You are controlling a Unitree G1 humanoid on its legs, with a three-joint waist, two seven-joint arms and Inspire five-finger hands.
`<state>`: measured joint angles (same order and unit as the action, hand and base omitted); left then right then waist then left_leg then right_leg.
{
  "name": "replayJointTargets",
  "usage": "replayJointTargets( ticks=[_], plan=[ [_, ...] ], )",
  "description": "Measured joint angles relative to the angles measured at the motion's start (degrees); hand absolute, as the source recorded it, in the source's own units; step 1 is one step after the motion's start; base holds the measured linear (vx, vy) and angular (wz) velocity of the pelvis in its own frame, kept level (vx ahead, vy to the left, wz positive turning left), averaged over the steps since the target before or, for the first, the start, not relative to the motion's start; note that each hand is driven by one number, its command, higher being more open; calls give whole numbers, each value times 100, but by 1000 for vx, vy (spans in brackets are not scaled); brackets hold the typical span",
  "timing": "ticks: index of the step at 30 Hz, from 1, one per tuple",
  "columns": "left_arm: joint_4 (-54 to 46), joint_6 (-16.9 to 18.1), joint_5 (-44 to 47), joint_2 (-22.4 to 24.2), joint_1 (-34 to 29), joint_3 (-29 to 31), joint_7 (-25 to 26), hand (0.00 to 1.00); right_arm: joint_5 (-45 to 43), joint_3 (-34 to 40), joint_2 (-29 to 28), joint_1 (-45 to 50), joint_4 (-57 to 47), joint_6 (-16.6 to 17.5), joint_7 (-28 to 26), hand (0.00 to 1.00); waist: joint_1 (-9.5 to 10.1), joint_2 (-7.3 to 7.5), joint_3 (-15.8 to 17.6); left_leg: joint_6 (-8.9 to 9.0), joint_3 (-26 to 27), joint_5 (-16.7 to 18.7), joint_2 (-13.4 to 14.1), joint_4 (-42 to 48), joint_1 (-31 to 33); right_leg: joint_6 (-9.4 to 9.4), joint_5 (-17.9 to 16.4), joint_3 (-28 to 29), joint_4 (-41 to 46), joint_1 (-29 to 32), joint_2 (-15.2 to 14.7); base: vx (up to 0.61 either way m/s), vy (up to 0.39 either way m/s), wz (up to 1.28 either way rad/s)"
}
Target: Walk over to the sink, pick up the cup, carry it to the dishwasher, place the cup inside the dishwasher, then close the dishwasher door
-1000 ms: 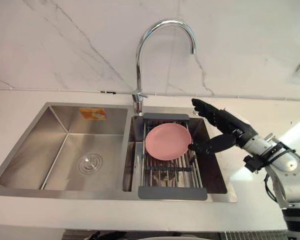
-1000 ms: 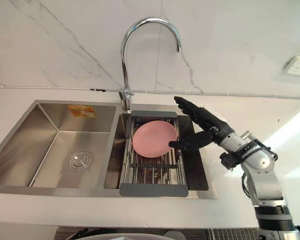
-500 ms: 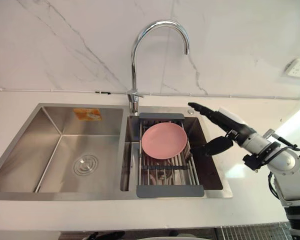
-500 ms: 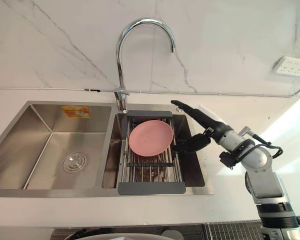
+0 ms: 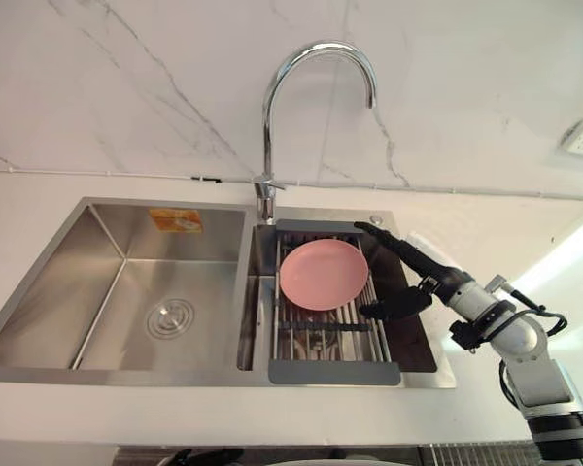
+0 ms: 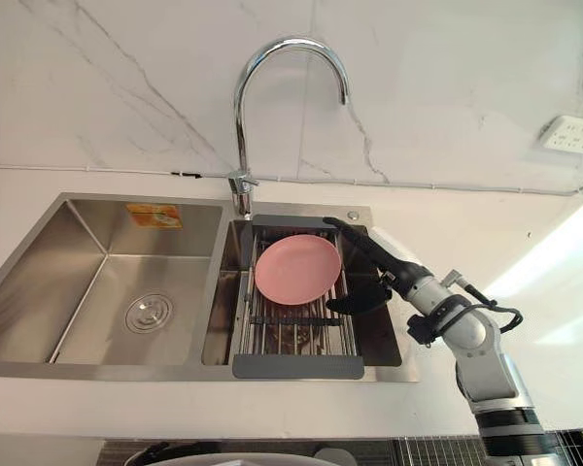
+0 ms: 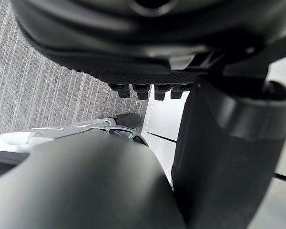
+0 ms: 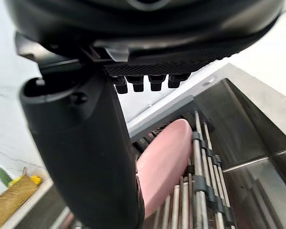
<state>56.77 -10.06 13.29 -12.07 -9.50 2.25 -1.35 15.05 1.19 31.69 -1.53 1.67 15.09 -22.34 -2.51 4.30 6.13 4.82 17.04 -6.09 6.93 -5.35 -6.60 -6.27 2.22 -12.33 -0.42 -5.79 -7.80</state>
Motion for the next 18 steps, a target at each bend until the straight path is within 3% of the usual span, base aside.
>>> replayJointTargets(
  ticks=[4,18],
  plan=[
    [-3,-8,0,-11,18,-43,6,100,449,-168,-79,-10,228,97,319,100,25,-2,-1,-3,-50,2,-17,0,10,-3,-3,-47,-5,-24,-16,10,5,6],
    [-24,-124,-161,-19,83,-58,-36,100,1231,-540,-168,-129,487,75,521,100,27,-42,22,-8,-186,2,-35,0,14,-4,-7,-171,-19,-100,-31,10,1,4]
  ],
)
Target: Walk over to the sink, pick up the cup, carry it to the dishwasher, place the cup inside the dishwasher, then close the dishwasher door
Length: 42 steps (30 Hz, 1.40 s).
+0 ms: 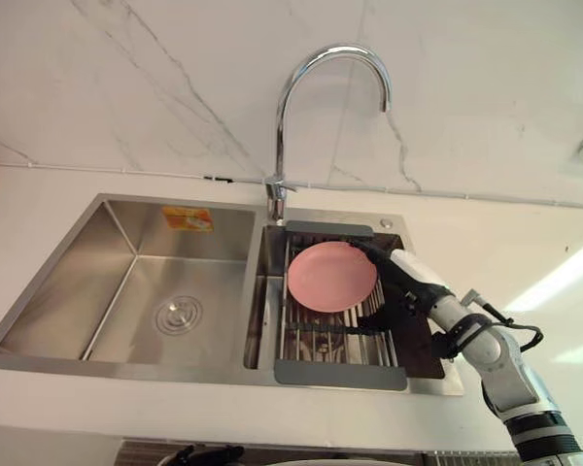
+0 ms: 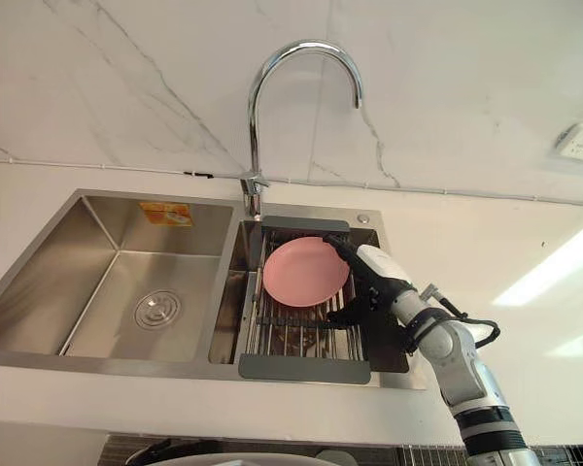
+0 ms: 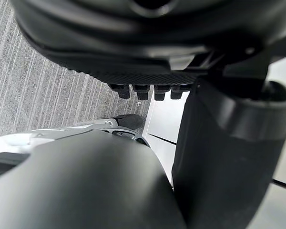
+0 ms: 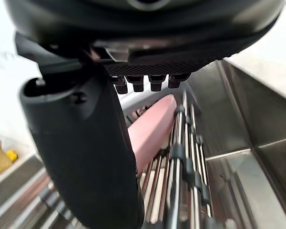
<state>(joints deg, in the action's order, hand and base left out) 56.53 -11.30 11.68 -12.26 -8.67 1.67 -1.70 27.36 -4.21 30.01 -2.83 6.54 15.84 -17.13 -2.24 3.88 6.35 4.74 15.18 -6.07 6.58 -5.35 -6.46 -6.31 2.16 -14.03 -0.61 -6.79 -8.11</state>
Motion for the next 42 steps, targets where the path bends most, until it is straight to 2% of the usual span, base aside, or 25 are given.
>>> replayJointTargets(
  ticks=[6,11,20,35,40,41,42],
  plan=[
    [-39,-8,-283,3,60,-112,-80,100,571,-132,0,-156,0,-13,277,100,1,-41,27,-1,-1,1,-1,0,2,1,1,-1,-19,-8,2,0,0,0],
    [-60,-23,-275,22,93,-210,-85,100,890,-238,2,-333,9,-59,756,100,-2,-132,81,-4,-18,-1,1,1,1,2,2,-17,-24,-22,8,0,0,0],
    [-71,-40,-381,44,104,-216,-98,100,1538,-393,-38,-379,149,31,1447,100,57,-160,86,-23,-59,-15,-3,1,0,2,1,-55,-30,-50,6,3,0,1],
    [-135,-79,-393,79,122,-221,-126,100,1786,-757,-39,-627,704,3,1611,100,142,-218,103,-44,-217,-29,-64,1,34,-23,-25,-208,-30,-115,-47,3,2,5],
    [-134,-85,-394,73,125,-230,-126,100,1892,-860,-29,-724,926,5,1919,100,141,-217,102,-46,-226,-32,-64,0,33,-28,-29,-214,-26,-116,-48,0,0,0],
    [-133,-85,-394,71,126,-233,-126,100,1968,-909,-28,-739,1000,15,2097,0,142,-216,102,-45,-234,-31,-64,0,33,-39,-38,-219,-25,-116,-49,-32,4,1],
    [-133,-85,-394,70,126,-236,-126,100,2013,-933,-27,-742,1039,21,2197,0,141,-216,102,-46,-239,-33,-64,0,33,-42,-41,-221,-25,-116,-49,0,0,0]
  ],
)
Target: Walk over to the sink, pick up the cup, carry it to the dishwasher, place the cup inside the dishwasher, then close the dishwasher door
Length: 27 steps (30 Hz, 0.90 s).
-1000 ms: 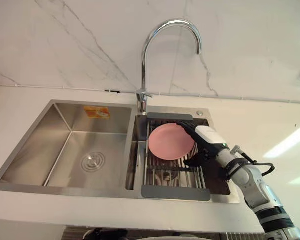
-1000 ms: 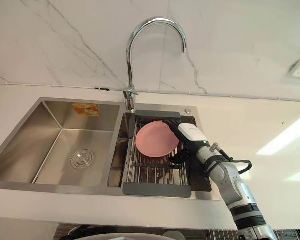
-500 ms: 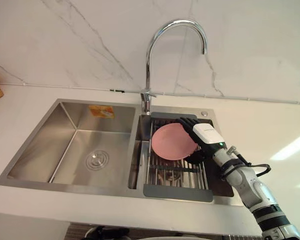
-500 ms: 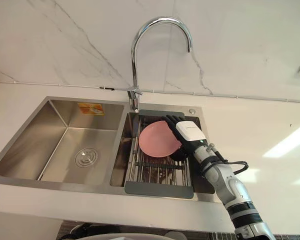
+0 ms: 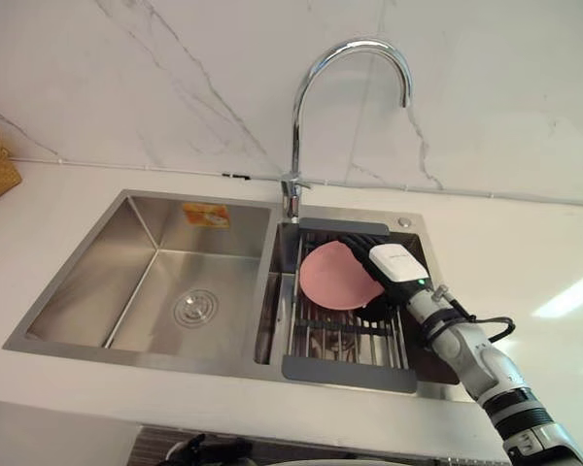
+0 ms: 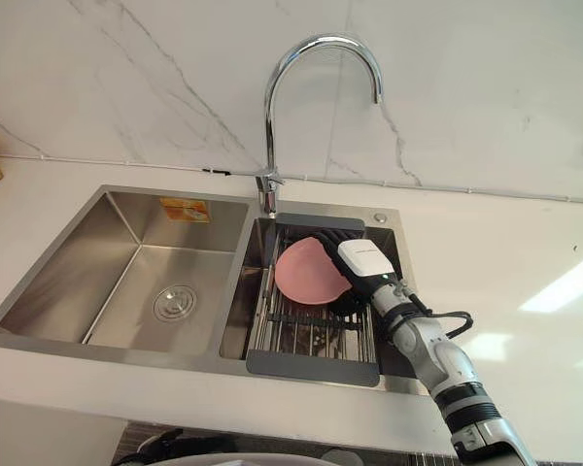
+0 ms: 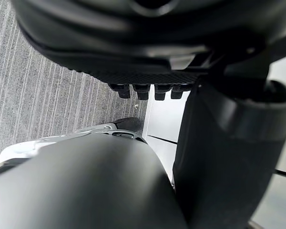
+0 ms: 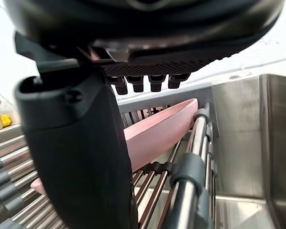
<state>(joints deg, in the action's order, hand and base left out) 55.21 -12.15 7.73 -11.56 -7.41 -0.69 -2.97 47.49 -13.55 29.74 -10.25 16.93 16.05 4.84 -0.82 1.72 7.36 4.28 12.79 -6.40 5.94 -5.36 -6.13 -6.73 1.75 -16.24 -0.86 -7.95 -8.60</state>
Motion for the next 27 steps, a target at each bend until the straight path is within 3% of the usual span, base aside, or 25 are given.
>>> replayJointTargets(
  ticks=[4,12,14,19,27],
  plan=[
    [-3,-1,-2,-29,17,-104,1,100,258,-60,-4,-1,130,84,431,0,2,2,1,-9,-42,4,-2,0,15,3,-13,-27,-2,0,-3,-20,3,3],
    [-66,3,-6,-31,15,-103,0,100,1123,-189,-7,3,385,598,1708,0,17,4,3,-12,-126,-2,-2,1,80,-3,-9,-100,-7,5,5,7,-4,5],
    [-87,8,-40,-32,14,-102,0,100,1266,-210,-5,17,383,875,2081,0,17,5,4,-1,-131,-10,-3,1,91,15,9,-106,-7,9,6,40,-7,2],
    [-90,11,-99,-26,15,-103,1,100,1373,-211,-8,22,156,1237,2479,0,36,-1,8,-19,-128,-21,-3,2,90,16,10,-102,-8,9,12,27,-6,0],
    [-98,62,-98,4,34,-102,1,100,1565,-215,-64,22,-53,1345,2676,0,159,-16,18,-4,-134,-9,-12,2,87,16,5,-108,-6,6,2,0,0,0]
  ],
)
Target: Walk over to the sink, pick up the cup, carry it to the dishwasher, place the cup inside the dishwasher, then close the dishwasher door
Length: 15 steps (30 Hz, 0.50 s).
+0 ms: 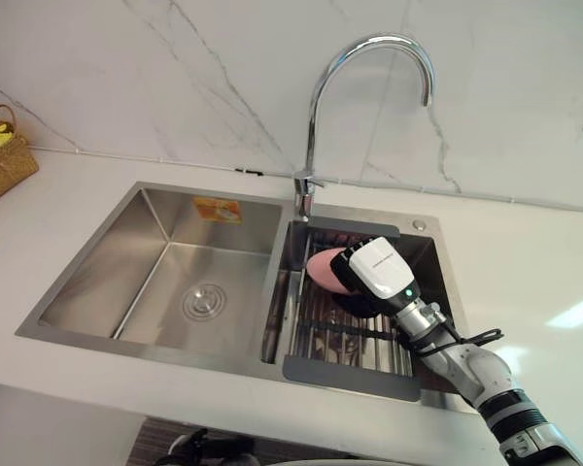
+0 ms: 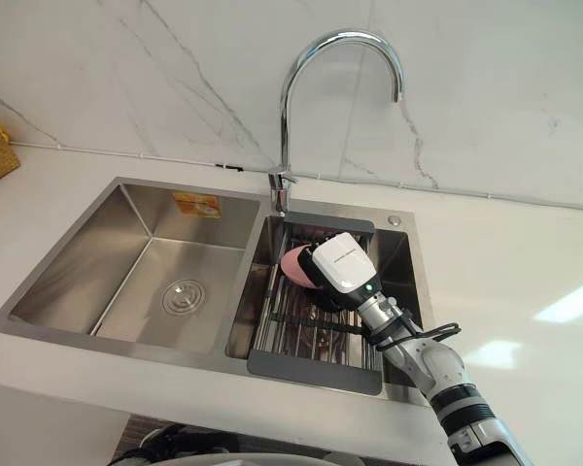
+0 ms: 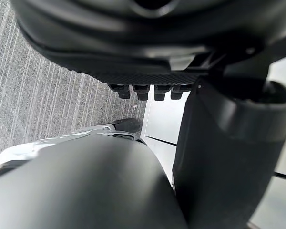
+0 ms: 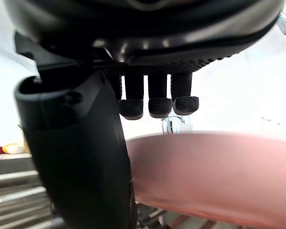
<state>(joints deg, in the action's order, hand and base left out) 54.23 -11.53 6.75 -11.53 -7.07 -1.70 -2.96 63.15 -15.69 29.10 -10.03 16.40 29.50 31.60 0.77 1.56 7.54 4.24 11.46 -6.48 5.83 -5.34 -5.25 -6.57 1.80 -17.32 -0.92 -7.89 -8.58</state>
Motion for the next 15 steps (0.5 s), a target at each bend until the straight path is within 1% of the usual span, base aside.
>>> replayJointTargets(
  ticks=[9,13,15],
  plan=[
    [12,20,0,6,-1,1,3,100,0,-5,-1,0,-23,-128,10,0,0,-13,8,-2,-17,-1,-7,0,7,-5,-4,-19,-1,-3,-6,0,0,0],
    [21,62,0,12,-4,5,6,100,-64,-2,8,0,-24,-344,10,0,-1,-20,12,-2,-19,-1,-8,0,8,-5,-4,-20,-1,-3,-7,0,0,0],
    [19,64,1,13,-5,6,7,100,-244,8,13,0,-44,-383,5,0,-7,-24,15,-3,-19,-1,-9,0,8,-5,-4,-19,-1,-3,-8,0,0,0]
  ],
)
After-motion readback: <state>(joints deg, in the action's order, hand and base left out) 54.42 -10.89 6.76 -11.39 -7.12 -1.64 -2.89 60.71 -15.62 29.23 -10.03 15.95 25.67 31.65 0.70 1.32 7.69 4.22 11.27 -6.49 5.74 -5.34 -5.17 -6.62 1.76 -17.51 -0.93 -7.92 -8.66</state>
